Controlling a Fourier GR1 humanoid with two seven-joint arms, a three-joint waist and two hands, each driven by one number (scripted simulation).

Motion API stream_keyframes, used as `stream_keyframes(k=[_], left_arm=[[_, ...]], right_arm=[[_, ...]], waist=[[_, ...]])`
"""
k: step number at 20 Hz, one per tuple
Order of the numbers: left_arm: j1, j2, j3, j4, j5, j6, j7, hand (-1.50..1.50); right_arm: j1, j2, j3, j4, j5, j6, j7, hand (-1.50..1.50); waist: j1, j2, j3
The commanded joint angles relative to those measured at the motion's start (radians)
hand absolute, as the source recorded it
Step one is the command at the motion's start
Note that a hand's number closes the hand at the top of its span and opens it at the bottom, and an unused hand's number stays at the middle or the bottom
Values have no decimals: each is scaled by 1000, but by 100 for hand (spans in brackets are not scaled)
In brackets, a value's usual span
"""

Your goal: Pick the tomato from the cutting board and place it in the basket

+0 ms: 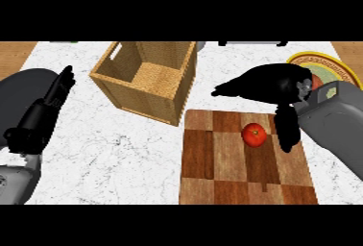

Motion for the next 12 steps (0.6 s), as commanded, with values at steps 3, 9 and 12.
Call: stream_keyframes(k=[3,9,12], left_arm=[[7,-34,-11,-46,-38,4,40,0],[-43,-37,40,-7,-46,-35,66,0],[54,-28,48,-109,-51,-48,66,0]], right_arm=[[61,38,71,75,200,-4,-108,-150],[74,108,74,144,340,-23,-164,-150],[135,42,64,118,402,-45,-252,-150]], waist=[[1,0,0],[-3,-1,0],[-1,-3,0]])
